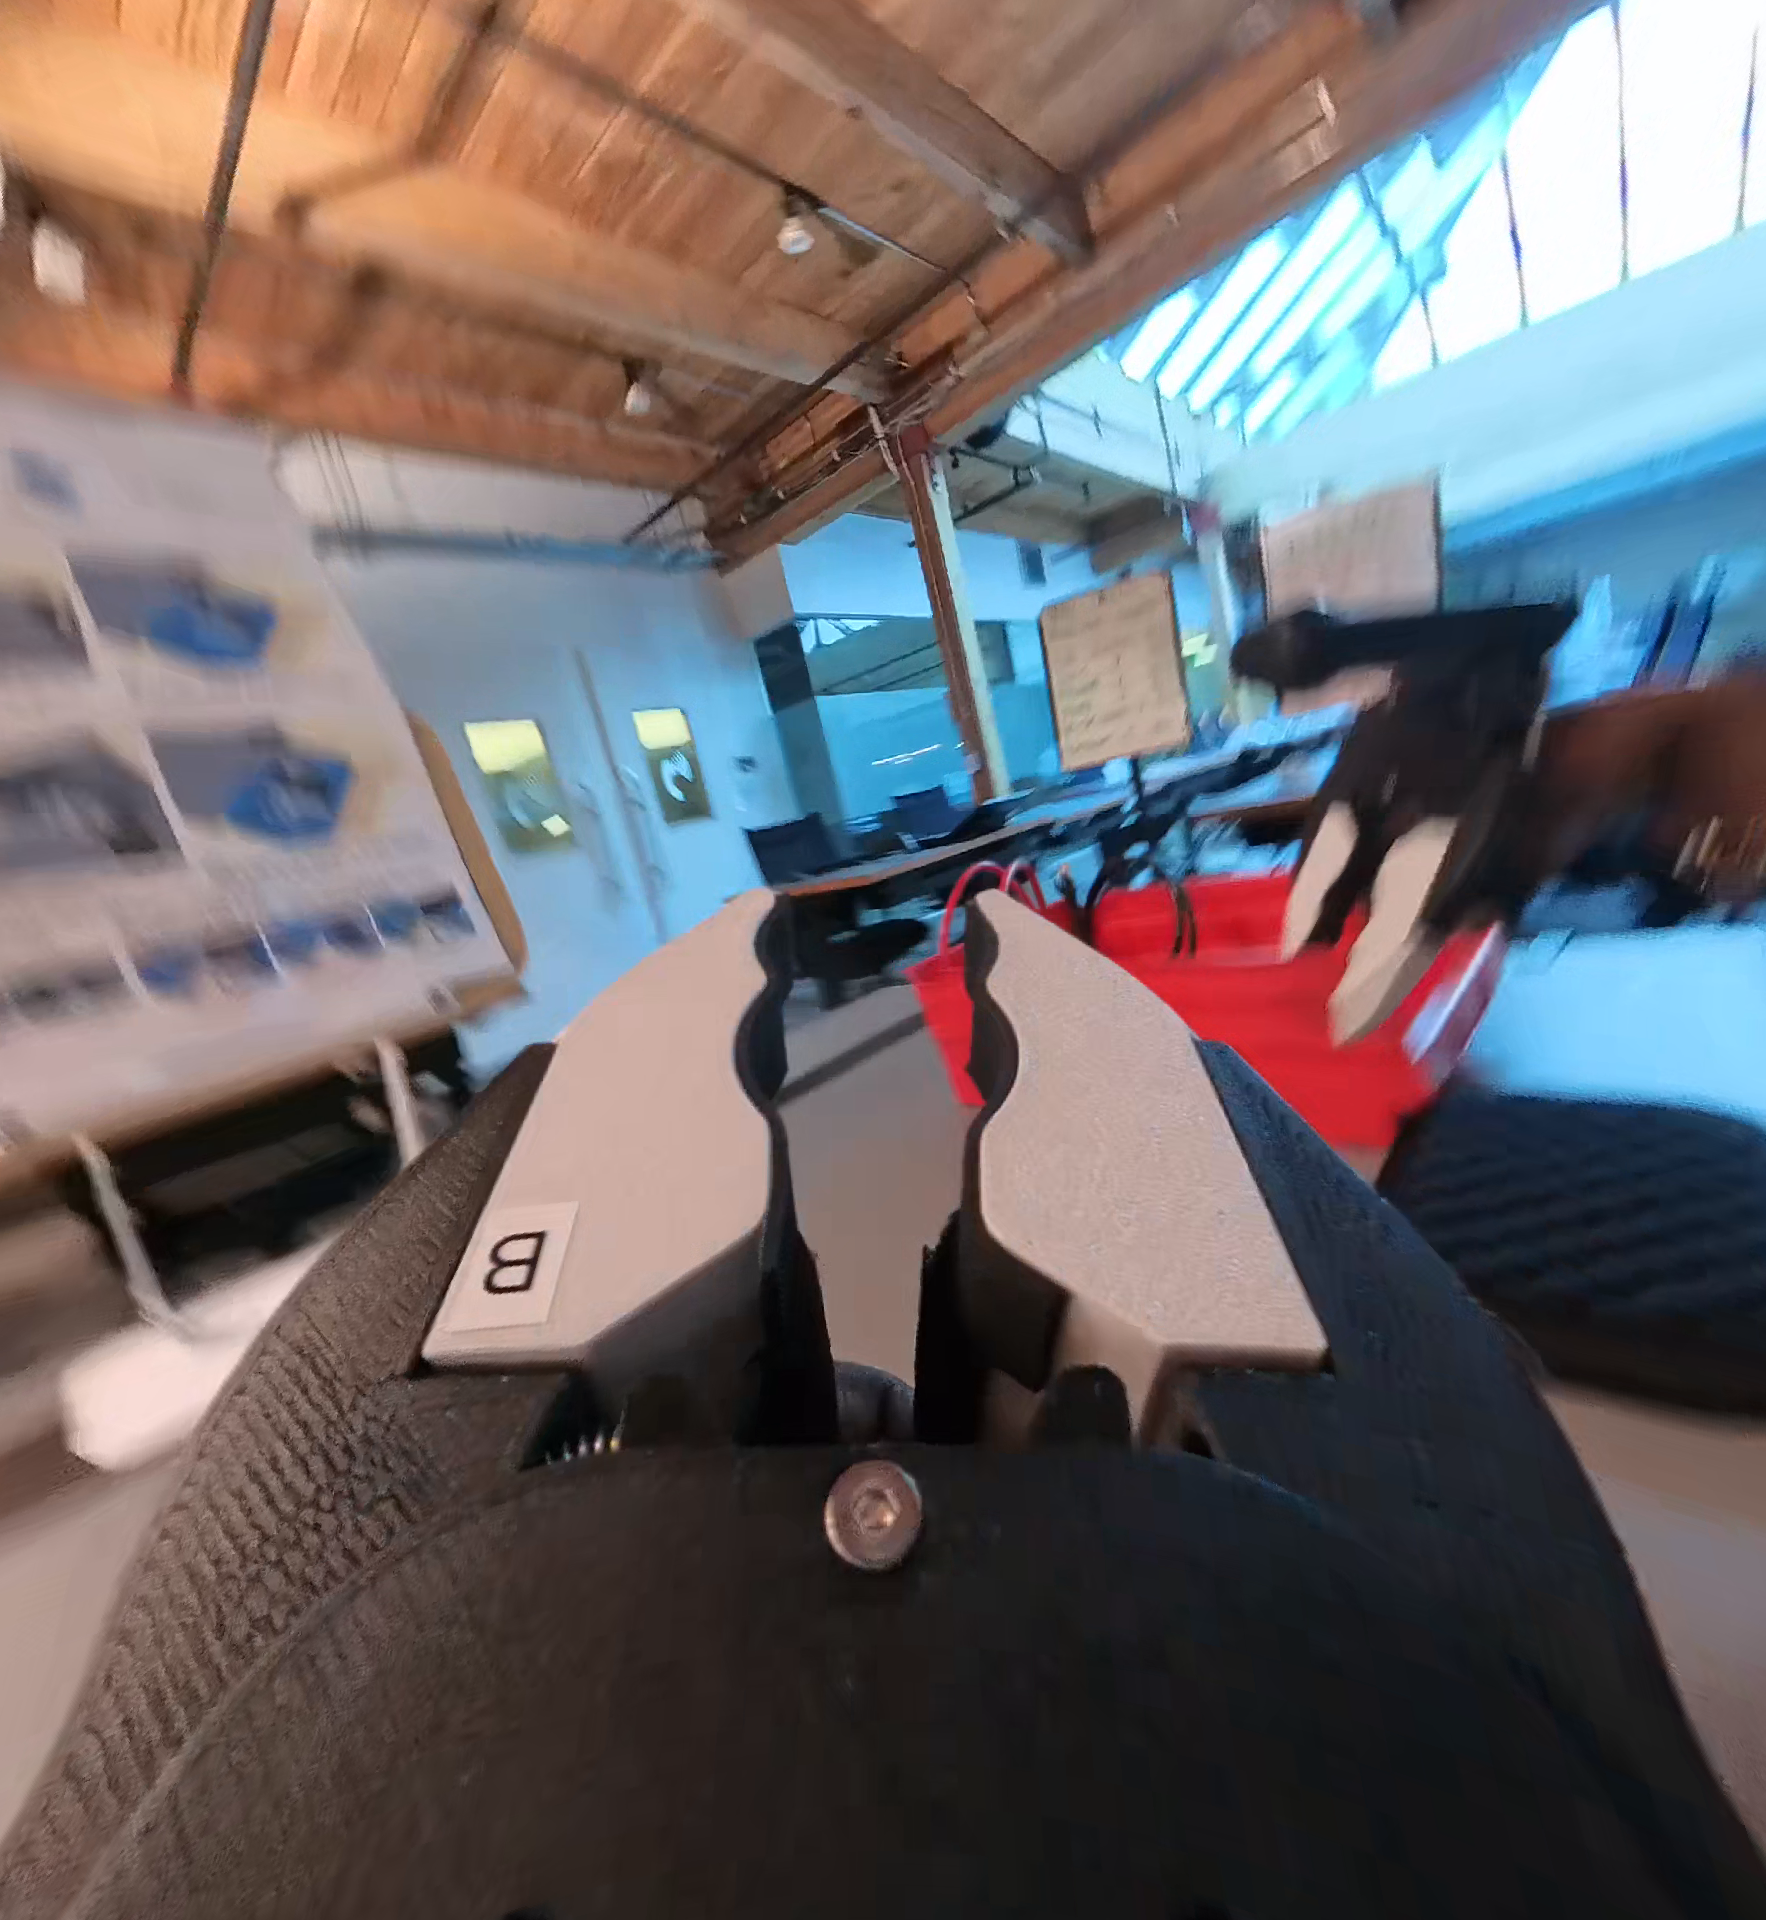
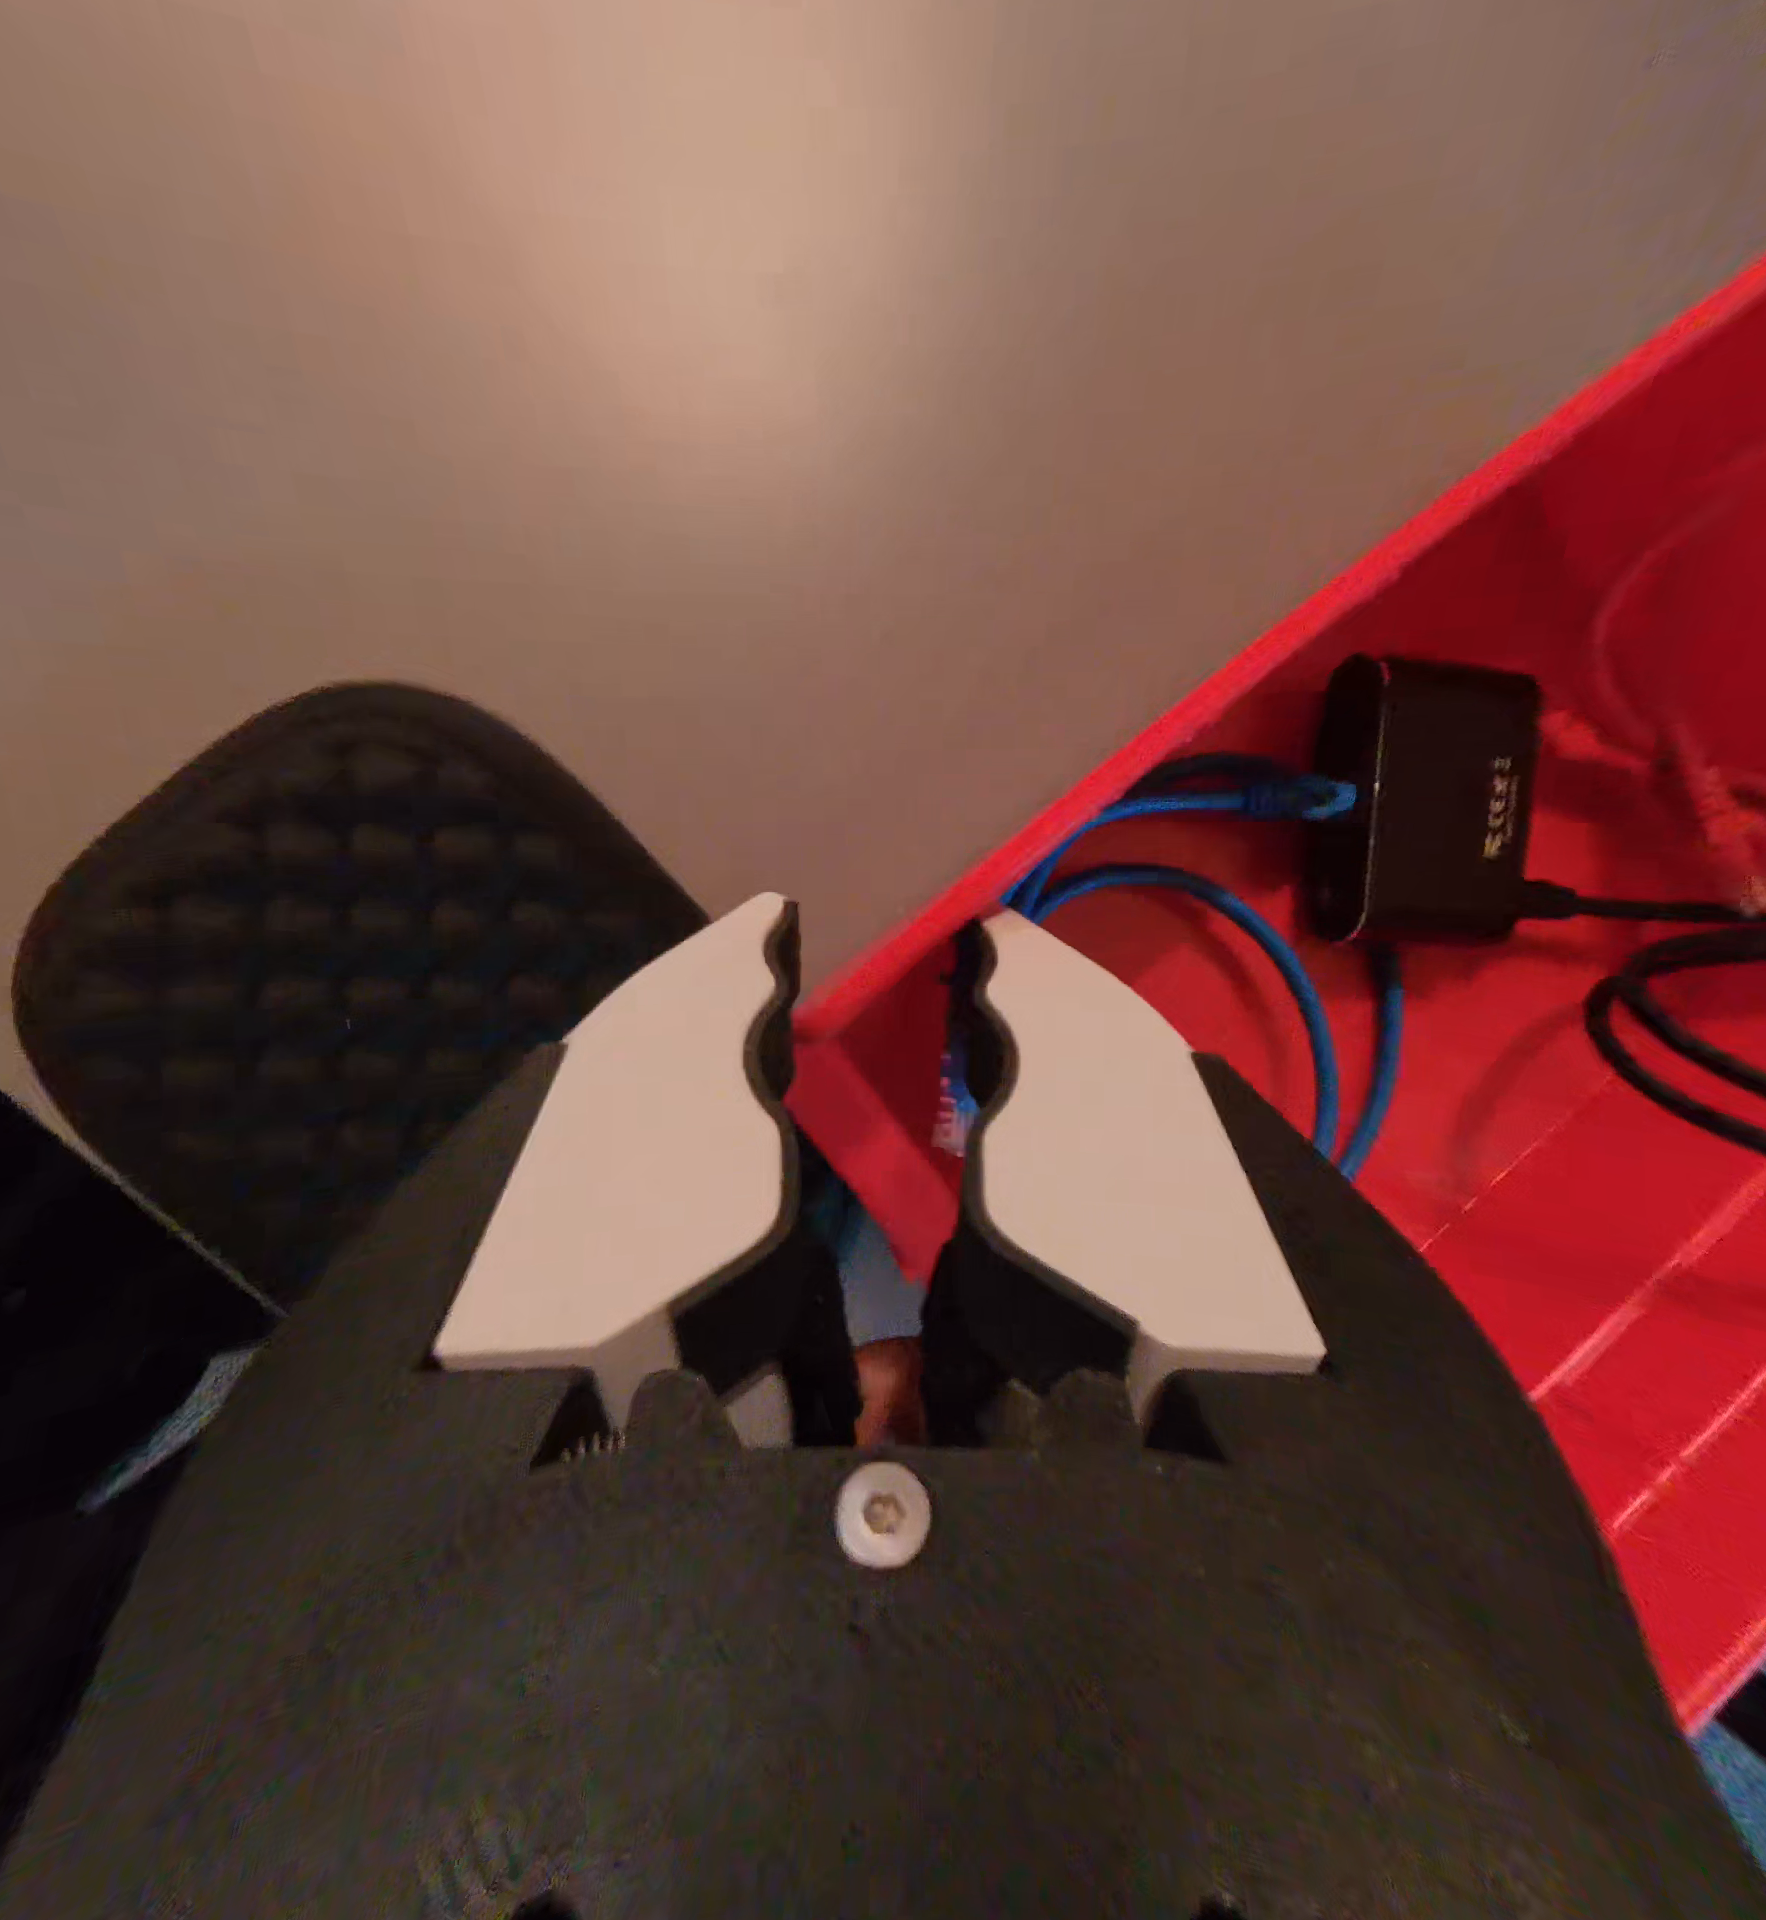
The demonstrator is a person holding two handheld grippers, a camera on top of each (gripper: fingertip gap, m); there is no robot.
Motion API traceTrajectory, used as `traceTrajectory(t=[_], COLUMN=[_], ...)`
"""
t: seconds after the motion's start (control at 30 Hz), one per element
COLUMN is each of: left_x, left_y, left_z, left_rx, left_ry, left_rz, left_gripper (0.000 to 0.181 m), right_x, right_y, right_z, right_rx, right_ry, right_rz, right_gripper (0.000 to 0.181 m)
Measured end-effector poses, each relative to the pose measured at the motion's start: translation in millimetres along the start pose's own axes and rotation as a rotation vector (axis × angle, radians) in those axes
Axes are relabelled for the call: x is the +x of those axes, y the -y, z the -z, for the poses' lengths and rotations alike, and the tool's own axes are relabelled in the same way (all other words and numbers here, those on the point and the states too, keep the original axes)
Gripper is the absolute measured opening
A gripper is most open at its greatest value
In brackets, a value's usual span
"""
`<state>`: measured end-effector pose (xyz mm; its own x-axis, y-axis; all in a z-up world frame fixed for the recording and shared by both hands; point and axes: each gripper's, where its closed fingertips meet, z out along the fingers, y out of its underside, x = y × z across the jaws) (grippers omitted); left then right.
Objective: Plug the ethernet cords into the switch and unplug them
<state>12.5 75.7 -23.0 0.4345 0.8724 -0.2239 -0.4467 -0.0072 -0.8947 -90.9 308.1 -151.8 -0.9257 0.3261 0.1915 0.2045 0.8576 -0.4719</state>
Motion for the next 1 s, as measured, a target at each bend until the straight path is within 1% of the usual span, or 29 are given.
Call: traceTrajectory(t=[0.07, 0.13, 0.27, 0.47, 0.67, 0.83, 1.0], left_x=[-9, -14, -15, -10, -17, -23, -29], left_y=[0, -1, 0, 0, 0, 2, 18], left_z=[1, 2, 2, 1, 6, 9, 17], left_rx=[0.009, 0.013, 0.016, 0.019, 0.028, 0.048, 0.128], left_ry=[0.021, 0.036, 0.042, 0.033, 0.055, 0.075, 0.109], left_rz=[0.084, 0.118, 0.096, 0.022, -0.004, 0.000, -0.028], left_gripper=[0.032, 0.032, 0.032, 0.032, 0.032, 0.031, 0.030], right_x=[-2, -4, -11, -29, -60, -89, -121], right_y=[13, 22, 38, 70, 104, 143, 181], right_z=[-7, -11, -18, -32, -44, -58, -73], right_rx=[0.012, 0.024, 0.050, 0.126, 0.202, 0.280, 0.306], right_ry=[-0.031, -0.050, -0.077, -0.124, -0.110, -0.067, -0.078], right_rz=[-0.002, -0.010, -0.009, 0.042, 0.135, 0.155, 0.263], right_gripper=[0.029, 0.030, 0.030, 0.031, 0.030, 0.031, 0.031])
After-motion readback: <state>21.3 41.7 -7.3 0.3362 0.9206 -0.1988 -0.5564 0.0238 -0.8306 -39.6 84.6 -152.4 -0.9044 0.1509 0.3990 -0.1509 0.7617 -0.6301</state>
